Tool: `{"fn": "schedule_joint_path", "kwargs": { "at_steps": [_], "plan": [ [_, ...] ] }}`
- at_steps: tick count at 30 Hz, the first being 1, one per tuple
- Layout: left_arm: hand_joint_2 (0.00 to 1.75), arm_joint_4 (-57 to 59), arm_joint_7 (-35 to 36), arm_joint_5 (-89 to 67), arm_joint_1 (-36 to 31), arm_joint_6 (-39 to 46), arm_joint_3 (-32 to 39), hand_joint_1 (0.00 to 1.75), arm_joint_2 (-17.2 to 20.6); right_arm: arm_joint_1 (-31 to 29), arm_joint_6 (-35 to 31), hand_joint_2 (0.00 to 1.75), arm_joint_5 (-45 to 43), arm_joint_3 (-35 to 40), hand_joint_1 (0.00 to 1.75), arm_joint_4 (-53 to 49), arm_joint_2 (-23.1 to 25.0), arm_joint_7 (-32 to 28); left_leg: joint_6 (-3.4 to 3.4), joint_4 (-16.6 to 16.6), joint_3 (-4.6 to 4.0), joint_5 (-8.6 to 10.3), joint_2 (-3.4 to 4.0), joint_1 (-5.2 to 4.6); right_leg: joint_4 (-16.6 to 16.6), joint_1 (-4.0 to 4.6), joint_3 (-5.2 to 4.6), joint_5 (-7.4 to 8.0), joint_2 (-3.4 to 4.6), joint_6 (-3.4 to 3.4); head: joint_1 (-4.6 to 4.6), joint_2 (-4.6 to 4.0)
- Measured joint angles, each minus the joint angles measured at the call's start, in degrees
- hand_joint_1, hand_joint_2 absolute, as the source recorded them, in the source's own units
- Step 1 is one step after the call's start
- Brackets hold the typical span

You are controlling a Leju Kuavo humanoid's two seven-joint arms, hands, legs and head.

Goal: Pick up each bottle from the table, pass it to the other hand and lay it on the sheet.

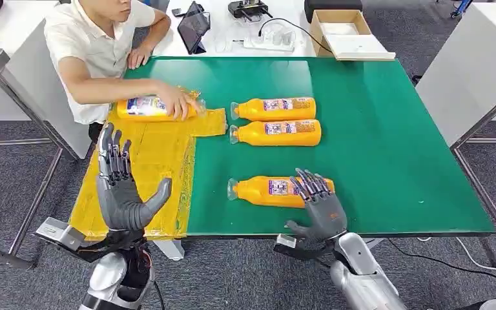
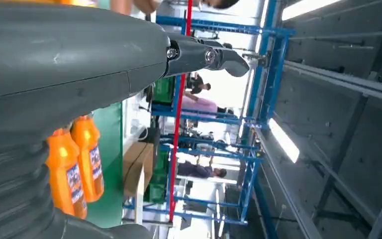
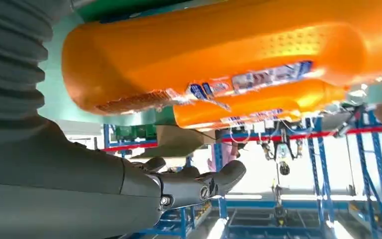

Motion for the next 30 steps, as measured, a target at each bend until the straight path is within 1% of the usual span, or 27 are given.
{"fn": "schedule_joint_path", "kwargs": {
  "at_steps": [3,6,9,11,16,20,22,23,25,26,27,28,30],
  "plan": [
    [1.75,0.2,0.04,0.09,-0.29,-0.11,-1.11,0.0,-0.15,-2.45,0.93,1.75,0.27,0.02,0.0,3.33,0.28,0.78,0.0,0.0,0.0,0.0,0.0,0.0,0.0,0.0,0.0,0.0,0.0,0.0,0.0,0.0],
    [1.75,0.42,0.35,0.74,-0.52,-0.39,-1.92,0.0,-0.17,-4.51,2.41,1.75,0.83,0.07,0.0,6.56,0.52,2.91,0.0,0.0,0.0,0.0,-0.02,0.0,0.0,0.0,0.0,0.0,0.0,0.0,0.0,0.0],
    [1.75,0.55,0.42,0.77,-0.56,-0.42,-2.32,0.0,-0.17,-6.26,4.0,1.75,1.66,0.11,0.0,9.33,0.83,7.0,0.0,0.0,-0.02,0.0,0.0,0.0,0.01,0.01,0.0,0.0,0.0,0.0,0.0,-0.02],
    [1.75,0.66,0.63,0.77,-0.64,-0.42,-2.47,0.0,-0.17,-7.4,6.34,1.75,0.88,0.11,0.0,10.93,1.05,8.7,0.0,0.0,-0.01,0.0,0.0,0.0,0.01,0.01,-0.01,0.0,0.0,0.0,0.0,0.0],
    [1.75,1.46,1.73,0.83,-1.29,-0.68,-2.84,0.0,-0.17,-10.99,14.61,1.75,-2.0,-0.07,0.0,15.4,1.64,11.78,0.0,0.0,0.11,0.0,0.04,0.0,-0.02,0.01,0.05,0.0,0.01,0.0,0.0,0.0],
    [1.75,2.32,2.32,0.83,-1.99,-1.2,-3.41,0.0,-0.17,-13.58,20.75,1.75,-2.9,-0.15,0.0,18.4,1.99,14.01,-0.01,0.0,0.53,-0.04,0.23,0.0,-0.06,0.01,0.37,0.0,0.07,-0.01,0.0,0.0],
    [1.75,2.75,2.62,0.81,-2.51,-1.55,-3.65,0.0,-0.2,-15.0,24.86,1.75,-3.17,-0.17,0.0,19.63,2.1,15.46,-0.05,-0.01,0.71,-0.09,0.38,0.0,-0.1,0.02,0.47,0.02,0.29,-0.03,-0.02,0.0],
    [1.75,2.99,2.64,0.79,-2.71,-1.68,-3.71,0.0,-0.26,-15.35,26.01,1.75,-3.21,-0.17,0.0,20.11,2.12,15.83,-0.05,-0.01,0.81,-0.09,0.43,0.0,-0.13,0.02,0.56,0.02,0.31,-0.04,0.0,0.0],
    [1.75,3.34,2.71,0.81,-2.85,-1.7,-3.69,0.0,-0.31,-15.48,26.27,1.75,-3.34,-0.22,0.02,20.59,2.12,16.11,-0.05,-0.01,0.99,-0.09,0.42,0.0,-0.14,0.03,0.74,0.01,0.31,-0.04,0.02,0.0],
    [1.75,3.54,2.75,0.81,-2.95,-1.7,-3.69,0.0,-0.31,-15.64,26.29,1.75,-3.38,-0.26,1.01,20.91,2.12,16.13,-0.05,-0.01,1.05,-0.09,0.42,0.0,-0.14,0.02,0.8,0.02,0.31,-0.04,0.0,0.0],
    [1.75,3.72,2.75,0.81,-3.11,-1.7,-3.74,0.0,-0.31,-15.87,26.47,1.75,-3.43,-0.3,1.71,21.37,2.16,16.17,-0.04,-0.01,1.07,-0.08,0.42,0.0,-0.14,0.03,0.84,0.04,0.32,-0.04,0.0,0.0],
    [1.75,3.93,2.82,0.81,-3.29,-1.81,-3.76,0.0,-0.31,-16.12,27.0,1.75,-3.43,-0.33,1.75,21.66,2.19,16.26,-0.04,-0.01,1.11,-0.08,0.42,0.0,-0.14,0.03,0.88,0.05,0.34,-0.03,0.0,-0.02],
    [1.75,4.22,3.15,0.81,-3.42,-2.23,-3.76,0.0,-0.31,-16.45,29.12,1.75,-3.41,-0.33,1.75,22.16,2.19,16.57,-0.05,-0.01,1.32,-0.1,0.44,0.0,-0.15,0.03,1.01,0.05,0.41,-0.04,0.02,-0.02]
  ]
}}
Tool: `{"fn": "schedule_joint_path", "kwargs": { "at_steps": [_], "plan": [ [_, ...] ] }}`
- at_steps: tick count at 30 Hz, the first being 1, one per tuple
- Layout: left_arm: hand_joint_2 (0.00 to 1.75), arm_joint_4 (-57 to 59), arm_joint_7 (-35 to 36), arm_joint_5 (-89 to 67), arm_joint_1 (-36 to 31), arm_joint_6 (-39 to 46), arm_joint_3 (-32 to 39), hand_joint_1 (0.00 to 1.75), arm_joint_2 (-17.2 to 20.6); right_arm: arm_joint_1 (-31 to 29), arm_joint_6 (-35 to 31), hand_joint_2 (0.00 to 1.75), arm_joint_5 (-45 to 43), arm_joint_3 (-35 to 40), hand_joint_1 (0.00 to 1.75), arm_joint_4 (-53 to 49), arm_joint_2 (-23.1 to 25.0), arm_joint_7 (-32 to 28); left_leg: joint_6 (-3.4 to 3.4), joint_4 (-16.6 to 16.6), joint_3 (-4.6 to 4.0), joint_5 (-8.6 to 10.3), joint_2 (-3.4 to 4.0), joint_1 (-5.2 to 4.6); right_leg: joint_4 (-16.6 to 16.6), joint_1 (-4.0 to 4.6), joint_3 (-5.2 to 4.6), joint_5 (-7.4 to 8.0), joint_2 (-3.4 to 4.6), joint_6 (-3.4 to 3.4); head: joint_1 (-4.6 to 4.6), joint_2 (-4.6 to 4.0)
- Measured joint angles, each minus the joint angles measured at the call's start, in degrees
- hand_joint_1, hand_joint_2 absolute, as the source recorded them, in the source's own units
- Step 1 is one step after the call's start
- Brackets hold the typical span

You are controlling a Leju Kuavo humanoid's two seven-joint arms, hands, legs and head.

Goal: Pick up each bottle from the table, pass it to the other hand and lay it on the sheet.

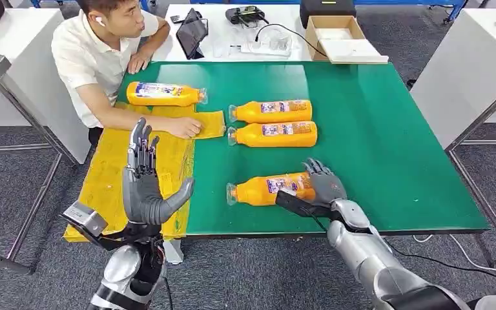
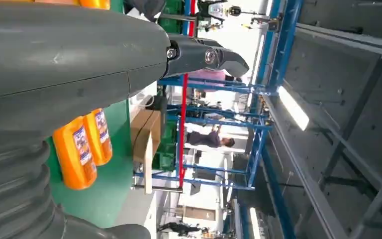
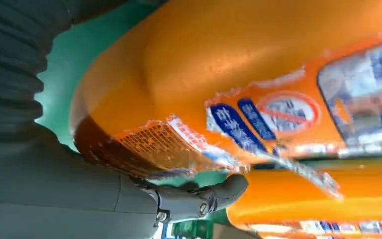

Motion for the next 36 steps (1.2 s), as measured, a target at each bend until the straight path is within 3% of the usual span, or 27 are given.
{"fn": "schedule_joint_path", "kwargs": {
  "at_steps": [4,13,16,19,25,30,36],
  "plan": [
    [1.75,0.76,0.35,0.0,-0.6,-0.61,-0.52,0.0,-0.02,-1.24,3.85,1.75,-0.48,0.0,1.75,0.76,-0.24,0.35,0.11,-0.01,0.25,-0.11,0.04,0.0,-0.03,0.0,-0.3,-0.18,0.05,0.02,0.0,0.0],
    [1.75,1.7,0.5,0.0,-0.94,-0.76,-0.83,0.0,-0.26,-2.32,4.91,1.75,-1.03,-0.09,1.75,1.44,-0.52,-0.31,0.14,0.0,0.3,-0.1,0.03,0.0,-0.01,0.01,0.36,-0.05,0.04,0.1,-0.02,0.02],
    [1.75,2.12,1.25,0.13,-1.03,-0.83,-0.96,0.0,-0.22,-1.63,6.62,1.75,-5.65,-0.24,1.75,1.38,-0.98,-11.6,0.15,-0.01,0.22,-0.18,0.03,0.01,-0.03,0.01,0.36,-0.08,0.04,0.11,0.0,0.02],
    [1.75,2.16,2.14,1.31,-1.0,-0.02,-0.96,0.0,-0.2,-0.05,6.38,1.75,-9.5,-0.76,1.75,0.46,-0.98,-17.22,0.07,-0.01,0.18,-0.26,0.18,0.01,-0.03,0.01,0.27,-0.07,0.19,0.12,-0.02,0.02],
    [1.75,2.64,7.51,1.33,0.02,9.77,-0.79,0.0,-0.35,6.44,-0.39,1.75,-22.52,-3.84,1.75,-6.07,0.8,-23.65,0.09,-0.01,-0.11,-0.22,0.08,0.05,-0.01,0.05,0.08,-0.09,0.12,0.12,-0.02,0.02],
    [1.75,3.98,9.38,3.65,2.75,8.87,-2.66,0.0,-0.26,15.4,-1.36,1.75,-33.65,-6.08,1.75,-18.67,3.74,-25.05,0.1,-0.01,-0.66,-0.18,-0.01,0.08,0.03,0.06,-0.43,-0.1,0.1,0.13,-0.02,0.02],
    [1.75,4.39,9.35,4.24,4.95,8.85,-4.76,0.0,0.11,20.07,-1.82,1.75,-37.51,-6.84,1.75,-27.67,5.6,-25.31,0.1,-0.01,-1.03,-0.18,-0.07,0.04,0.02,-0.01,-0.76,-0.14,0.04,0.19,-0.02,0.0]
  ]
}}
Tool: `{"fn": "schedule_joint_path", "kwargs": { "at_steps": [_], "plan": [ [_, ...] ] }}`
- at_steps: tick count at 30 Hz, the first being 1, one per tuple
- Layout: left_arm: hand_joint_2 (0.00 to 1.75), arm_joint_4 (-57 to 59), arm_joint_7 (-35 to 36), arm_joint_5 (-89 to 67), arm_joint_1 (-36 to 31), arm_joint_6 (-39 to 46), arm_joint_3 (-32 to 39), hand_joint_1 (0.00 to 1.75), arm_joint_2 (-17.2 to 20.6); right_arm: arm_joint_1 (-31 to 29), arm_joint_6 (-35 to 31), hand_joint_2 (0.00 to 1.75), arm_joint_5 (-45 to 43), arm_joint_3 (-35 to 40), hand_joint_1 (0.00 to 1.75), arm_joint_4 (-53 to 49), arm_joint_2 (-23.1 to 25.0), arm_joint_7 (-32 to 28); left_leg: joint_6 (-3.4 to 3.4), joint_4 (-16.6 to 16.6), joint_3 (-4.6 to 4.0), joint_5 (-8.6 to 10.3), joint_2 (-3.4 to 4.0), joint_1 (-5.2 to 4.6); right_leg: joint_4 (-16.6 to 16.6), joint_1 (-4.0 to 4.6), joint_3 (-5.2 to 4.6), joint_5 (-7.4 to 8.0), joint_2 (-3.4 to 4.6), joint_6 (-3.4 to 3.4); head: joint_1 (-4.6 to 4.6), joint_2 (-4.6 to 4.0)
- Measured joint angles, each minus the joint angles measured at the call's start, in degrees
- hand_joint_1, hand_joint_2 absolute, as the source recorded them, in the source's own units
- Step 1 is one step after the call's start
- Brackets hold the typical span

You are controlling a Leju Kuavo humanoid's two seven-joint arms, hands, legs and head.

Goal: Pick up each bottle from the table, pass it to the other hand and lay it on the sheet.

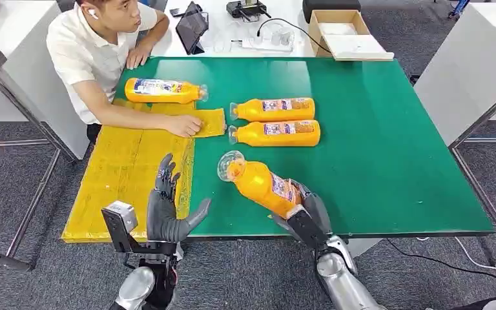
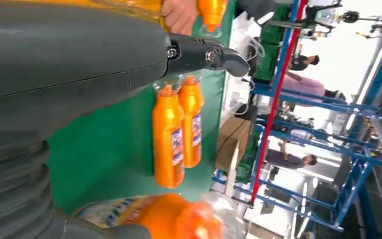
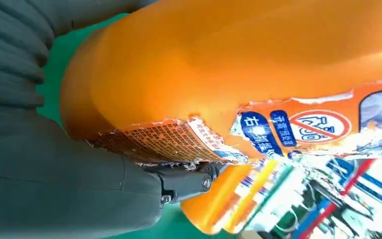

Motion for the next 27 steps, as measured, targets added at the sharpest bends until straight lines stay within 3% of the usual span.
{"fn": "schedule_joint_path", "kwargs": {
  "at_steps": [9,27],
  "plan": [
    [1.75,0.53,2.12,-0.26,1.28,-3.94,-3.37,0.0,1.05,2.91,2.06,1.75,-2.67,0.81,1.75,-6.17,1.51,-0.66,0.02,0.0,-0.08,-0.02,-0.02,-0.03,-0.02,-0.01,-0.08,-0.01,-0.02,0.02,0.0,0.0],
    [1.75,2.54,5.7,8.39,0.44,-12.59,-5.16,0.0,1.16,2.87,7.45,1.75,-2.3,14.19,1.75,-6.78,4.09,-0.48,0.01,0.0,-0.14,-0.01,-0.04,-0.01,-0.01,-0.01,-0.13,-0.02,-0.04,0.01,0.0,0.02]
  ]
}}
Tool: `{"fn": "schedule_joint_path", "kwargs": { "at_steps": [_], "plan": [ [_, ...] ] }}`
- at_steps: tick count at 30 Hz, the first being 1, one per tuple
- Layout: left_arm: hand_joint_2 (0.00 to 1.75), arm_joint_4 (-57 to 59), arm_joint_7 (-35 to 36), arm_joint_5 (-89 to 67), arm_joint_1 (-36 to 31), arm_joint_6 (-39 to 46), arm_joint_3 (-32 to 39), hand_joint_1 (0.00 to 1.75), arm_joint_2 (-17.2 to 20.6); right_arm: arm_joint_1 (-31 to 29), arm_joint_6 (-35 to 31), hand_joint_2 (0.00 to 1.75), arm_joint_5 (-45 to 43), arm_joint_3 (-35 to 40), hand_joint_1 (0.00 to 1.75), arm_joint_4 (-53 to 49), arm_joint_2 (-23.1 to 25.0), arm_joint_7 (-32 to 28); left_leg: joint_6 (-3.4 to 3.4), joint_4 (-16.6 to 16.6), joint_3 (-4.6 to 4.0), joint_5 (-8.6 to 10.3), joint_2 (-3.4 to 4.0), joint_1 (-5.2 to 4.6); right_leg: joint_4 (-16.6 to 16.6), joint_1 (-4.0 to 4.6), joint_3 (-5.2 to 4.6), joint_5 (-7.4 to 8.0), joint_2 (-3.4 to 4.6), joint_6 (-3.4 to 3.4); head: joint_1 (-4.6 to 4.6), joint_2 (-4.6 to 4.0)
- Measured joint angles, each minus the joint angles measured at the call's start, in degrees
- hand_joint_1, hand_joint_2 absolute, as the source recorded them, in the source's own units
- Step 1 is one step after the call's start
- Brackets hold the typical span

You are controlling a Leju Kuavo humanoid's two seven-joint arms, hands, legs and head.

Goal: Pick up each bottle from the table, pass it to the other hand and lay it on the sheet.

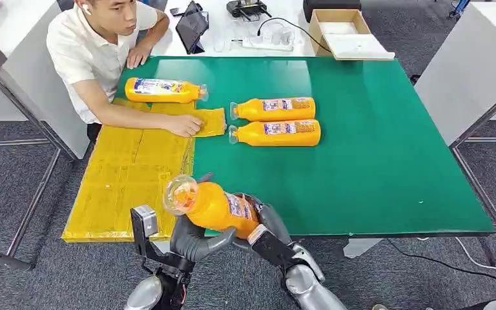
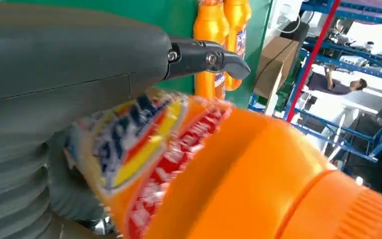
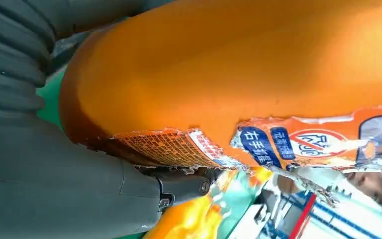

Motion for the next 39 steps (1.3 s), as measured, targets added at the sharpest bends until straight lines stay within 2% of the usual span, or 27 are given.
{"fn": "schedule_joint_path", "kwargs": {
  "at_steps": [2,3,4,5,6,7,8,13,14,21,28,33,36,39],
  "plan": [
    [1.75,0.13,0.09,1.02,-0.19,0.19,0.0,0.0,-0.02,-0.18,0.52,1.75,0.31,1.06,1.75,0.3,0.2,-0.18,0.0,0.0,-0.01,0.0,0.01,0.0,0.0,0.0,-0.01,0.0,0.0,0.0,0.0,-0.02],
    [1.75,0.24,0.09,1.38,-0.35,0.31,0.0,0.3,-0.13,-0.22,0.79,1.75,0.39,1.66,1.75,0.44,0.39,-0.22,0.0,0.0,-0.01,0.0,0.02,0.0,0.0,0.0,-0.02,0.0,0.0,0.0,0.0,0.0],
    [1.75,0.28,0.09,1.66,-0.46,0.37,0.0,1.75,-0.24,-0.28,0.81,1.75,0.41,2.14,1.75,0.57,0.59,-0.24,0.0,0.0,0.0,0.0,0.02,0.0,0.0,0.01,-0.03,0.0,0.0,0.0,0.0,0.0],
    [1.75,0.31,0.04,1.81,-0.5,0.39,0.0,1.75,-0.33,-0.32,0.85,1.75,0.39,2.49,1.75,0.7,0.83,-0.26,0.0,0.0,-0.01,0.0,0.01,0.0,0.0,0.0,-0.04,0.0,0.0,0.0,0.0,0.0],
    [1.75,0.31,-0.07,2.23,-0.51,0.28,0.02,1.75,-0.33,-0.51,0.98,1.75,0.39,2.77,1.52,0.83,0.96,-0.24,0.0,0.0,-0.01,0.0,0.01,0.0,0.0,0.01,-0.04,0.0,0.0,0.0,-0.02,0.0],
    [1.75,0.31,-0.35,2.45,-0.51,0.0,0.02,1.75,-0.33,-0.8,1.07,1.75,0.39,3.16,0.54,0.98,0.98,-0.24,0.0,0.0,-0.01,0.0,0.02,0.01,0.0,0.01,-0.04,0.0,0.0,0.0,0.0,0.0],
    [1.75,0.31,-0.81,2.71,-0.5,-0.2,0.02,1.75,-0.33,-1.1,1.11,1.75,0.39,3.5,0.03,1.18,0.98,-0.22,0.0,0.0,-0.01,0.0,0.03,0.01,0.0,0.01,-0.04,0.0,0.01,0.0,0.0,0.0],
    [1.75,0.28,-1.62,5.34,-0.68,-2.72,0.9,1.75,-0.33,-1.71,1.73,1.75,-0.46,5.46,0.0,2.01,0.92,-0.96,0.0,0.0,-0.02,0.01,0.01,0.01,0.01,0.0,-0.04,0.0,0.0,0.0,0.02,0.0],
    [1.75,0.28,-1.49,7.16,-0.71,-4.1,1.2,1.75,-0.31,-1.48,1.19,0.0,-0.35,5.88,0.0,1.97,0.92,-1.44,0.0,0.0,-0.02,0.01,0.01,0.01,0.01,0.0,-0.04,0.0,0.0,0.0,-0.02,-0.02],
    [1.75,-1.27,-2.14,7.38,0.78,-7.36,3.5,1.75,0.31,2.41,-2.39,0.0,-0.39,6.25,0.0,-2.96,-0.13,-2.3,0.0,0.0,-0.05,-0.02,0.01,0.01,0.0,0.0,-0.08,-0.03,0.0,-0.01,0.02,0.0],
    [1.75,-3.52,-3.87,-5.76,4.45,4.01,10.43,1.75,1.6,12.21,-12.79,0.0,0.04,1.41,0.0,-14.5,-2.3,-4.26,-0.04,-0.01,-0.09,-0.06,0.02,0.01,-0.01,0.01,-0.12,-0.08,0.0,-0.04,0.0,0.0],
    [1.75,-4.07,-4.29,-9.23,5.19,6.76,13.33,1.75,2.27,14.99,-14.47,0.0,-0.13,-1.82,0.0,-19.78,-2.95,-4.61,-0.03,-0.01,-0.07,-0.04,0.01,0.01,-0.01,0.0,-0.1,-0.07,0.0,-0.04,0.0,-0.02],
    [1.75,-4.35,-5.39,-15.95,5.35,12.91,14.16,1.75,2.45,16.14,-18.0,0.0,0.02,-3.75,0.0,-22.01,-2.76,-6.15,-0.03,-0.01,-0.08,-0.03,0.01,0.01,0.0,0.0,-0.1,-0.05,0.0,-0.03,0.0,0.0],
    [1.75,-4.22,-7.46,-32.61,4.86,27.14,15.35,1.75,2.82,16.96,-23.31,0.0,-0.28,-6.8,0.0,-25.12,-2.1,-8.44,-0.03,-0.01,-0.07,-0.03,0.02,0.01,0.0,0.01,-0.11,-0.05,0.0,-0.03,0.0,-0.02]
  ]
}}
